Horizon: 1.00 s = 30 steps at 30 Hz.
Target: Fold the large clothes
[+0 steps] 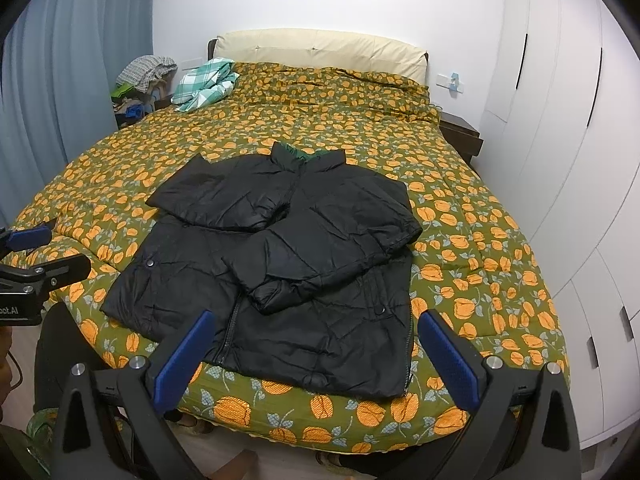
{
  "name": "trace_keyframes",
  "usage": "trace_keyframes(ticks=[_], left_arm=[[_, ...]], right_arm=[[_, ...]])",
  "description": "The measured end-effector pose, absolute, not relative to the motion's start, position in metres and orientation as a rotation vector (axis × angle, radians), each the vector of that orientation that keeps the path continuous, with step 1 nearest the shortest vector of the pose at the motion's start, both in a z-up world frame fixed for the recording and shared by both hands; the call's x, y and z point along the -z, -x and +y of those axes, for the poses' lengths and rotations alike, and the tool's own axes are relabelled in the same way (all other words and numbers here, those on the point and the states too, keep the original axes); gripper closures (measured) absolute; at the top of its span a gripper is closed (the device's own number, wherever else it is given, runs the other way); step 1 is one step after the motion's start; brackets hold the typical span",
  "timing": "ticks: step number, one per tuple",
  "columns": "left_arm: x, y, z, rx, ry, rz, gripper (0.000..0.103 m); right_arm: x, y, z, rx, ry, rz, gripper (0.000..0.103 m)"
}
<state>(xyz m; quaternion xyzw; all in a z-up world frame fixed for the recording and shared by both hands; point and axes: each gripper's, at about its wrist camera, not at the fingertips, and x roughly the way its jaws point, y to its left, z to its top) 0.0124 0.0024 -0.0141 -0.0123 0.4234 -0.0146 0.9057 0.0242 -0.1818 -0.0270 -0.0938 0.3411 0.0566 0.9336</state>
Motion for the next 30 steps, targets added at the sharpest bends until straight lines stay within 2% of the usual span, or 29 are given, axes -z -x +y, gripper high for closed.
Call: trace_keyframes(ticks=[30], left_arm=[[0.0138, -0.0096, -0.0015, 0.032, 0.008, 0.870, 0.001]], right_arm=[[0.0282, -0.0219, -0.1769, -0.118, 0.200, 0.695, 0.000]])
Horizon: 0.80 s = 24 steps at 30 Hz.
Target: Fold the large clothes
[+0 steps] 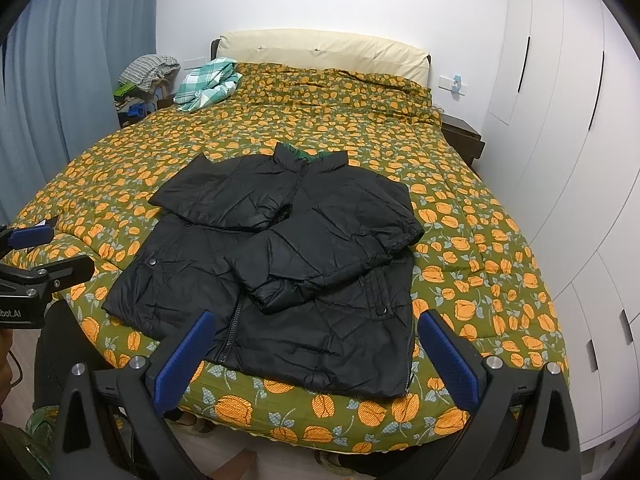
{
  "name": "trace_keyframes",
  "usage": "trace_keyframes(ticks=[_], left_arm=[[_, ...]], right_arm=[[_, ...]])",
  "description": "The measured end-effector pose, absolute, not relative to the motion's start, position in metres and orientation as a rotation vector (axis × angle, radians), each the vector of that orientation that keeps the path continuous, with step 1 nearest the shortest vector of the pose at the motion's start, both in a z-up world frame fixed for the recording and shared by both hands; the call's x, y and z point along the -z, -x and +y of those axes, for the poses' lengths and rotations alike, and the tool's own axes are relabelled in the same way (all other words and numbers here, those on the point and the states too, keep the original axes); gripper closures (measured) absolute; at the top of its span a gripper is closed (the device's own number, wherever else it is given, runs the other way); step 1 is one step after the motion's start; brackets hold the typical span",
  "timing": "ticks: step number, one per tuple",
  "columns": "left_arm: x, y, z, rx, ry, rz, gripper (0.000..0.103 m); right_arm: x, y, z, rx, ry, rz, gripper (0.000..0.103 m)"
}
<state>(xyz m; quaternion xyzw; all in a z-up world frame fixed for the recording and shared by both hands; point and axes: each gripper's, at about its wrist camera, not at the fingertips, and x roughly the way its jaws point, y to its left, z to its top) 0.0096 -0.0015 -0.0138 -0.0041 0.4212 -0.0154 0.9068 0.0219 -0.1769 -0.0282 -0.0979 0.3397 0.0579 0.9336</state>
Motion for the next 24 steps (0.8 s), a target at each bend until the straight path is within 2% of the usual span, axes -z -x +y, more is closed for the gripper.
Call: trace_keyframes(ticks=[24], left_arm=[[0.0129, -0.0085, 0.0010, 0.029, 0.005, 0.872, 0.001]], right_arm=[[0.0265, -0.0214, -0.1759, -0.119, 0.199, 0.694, 0.000]])
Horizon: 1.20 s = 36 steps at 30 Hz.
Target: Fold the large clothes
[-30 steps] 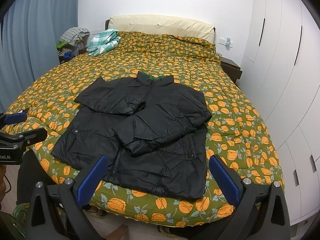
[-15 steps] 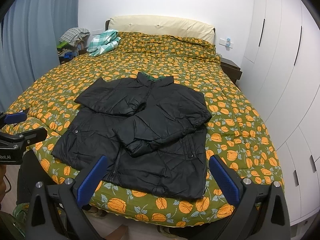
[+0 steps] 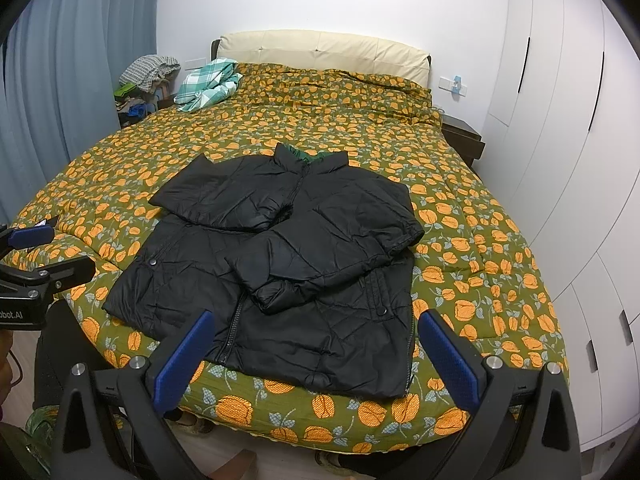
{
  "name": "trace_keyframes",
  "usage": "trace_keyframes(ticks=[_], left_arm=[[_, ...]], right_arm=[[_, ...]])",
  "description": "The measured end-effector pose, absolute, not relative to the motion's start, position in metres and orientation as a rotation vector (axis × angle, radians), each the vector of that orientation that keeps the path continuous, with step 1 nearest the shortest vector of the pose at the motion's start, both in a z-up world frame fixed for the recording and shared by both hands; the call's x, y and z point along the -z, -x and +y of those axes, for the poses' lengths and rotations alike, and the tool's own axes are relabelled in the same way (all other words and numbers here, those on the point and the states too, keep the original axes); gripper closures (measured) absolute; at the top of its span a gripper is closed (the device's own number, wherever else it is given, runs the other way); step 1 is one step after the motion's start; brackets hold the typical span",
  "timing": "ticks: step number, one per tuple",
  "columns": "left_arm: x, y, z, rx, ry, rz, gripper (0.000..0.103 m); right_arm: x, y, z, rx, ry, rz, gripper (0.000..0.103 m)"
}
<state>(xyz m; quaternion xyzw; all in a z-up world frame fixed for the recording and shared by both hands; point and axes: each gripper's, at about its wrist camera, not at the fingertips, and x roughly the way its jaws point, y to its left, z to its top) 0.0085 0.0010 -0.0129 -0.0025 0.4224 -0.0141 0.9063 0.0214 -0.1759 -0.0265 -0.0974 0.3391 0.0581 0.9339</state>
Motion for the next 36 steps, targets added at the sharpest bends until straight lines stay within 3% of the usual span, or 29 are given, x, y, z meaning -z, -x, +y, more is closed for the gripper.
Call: trace_keyframes(ticks=[36], left_arm=[[0.0176, -0.0088, -0.0013, 0.029, -0.001, 0.879, 0.001]], right_arm=[[0.0255, -0.0216, -0.1748, -0.120, 0.196, 0.700, 0.000]])
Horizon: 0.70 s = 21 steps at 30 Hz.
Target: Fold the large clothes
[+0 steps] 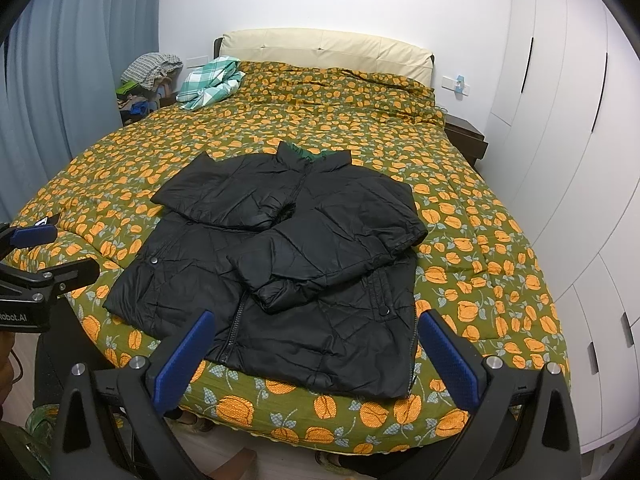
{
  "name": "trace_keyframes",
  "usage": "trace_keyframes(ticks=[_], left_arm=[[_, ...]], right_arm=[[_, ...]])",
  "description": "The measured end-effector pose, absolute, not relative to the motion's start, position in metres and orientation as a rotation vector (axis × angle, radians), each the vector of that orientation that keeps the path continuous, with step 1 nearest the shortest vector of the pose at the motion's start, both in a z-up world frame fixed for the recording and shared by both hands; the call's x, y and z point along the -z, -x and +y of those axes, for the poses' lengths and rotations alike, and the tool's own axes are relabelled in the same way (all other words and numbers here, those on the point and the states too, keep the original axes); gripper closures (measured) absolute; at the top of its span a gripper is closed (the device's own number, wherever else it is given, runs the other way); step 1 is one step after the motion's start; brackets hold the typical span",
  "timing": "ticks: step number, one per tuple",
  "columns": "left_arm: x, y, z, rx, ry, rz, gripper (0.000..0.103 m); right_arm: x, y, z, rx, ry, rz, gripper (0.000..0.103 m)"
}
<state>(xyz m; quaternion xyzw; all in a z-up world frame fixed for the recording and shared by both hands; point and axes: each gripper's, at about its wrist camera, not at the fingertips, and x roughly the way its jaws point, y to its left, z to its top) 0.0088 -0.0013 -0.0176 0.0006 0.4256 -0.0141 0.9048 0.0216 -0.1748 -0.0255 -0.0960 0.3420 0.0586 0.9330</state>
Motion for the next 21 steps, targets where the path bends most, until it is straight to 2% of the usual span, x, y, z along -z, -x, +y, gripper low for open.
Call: trace_keyframes(ticks=[21], left_arm=[[0.0218, -0.0081, 0.0005, 0.027, 0.001, 0.893, 0.001]], right_arm=[[0.0275, -0.0190, -0.1720, -0.120, 0.197, 0.704, 0.000]])
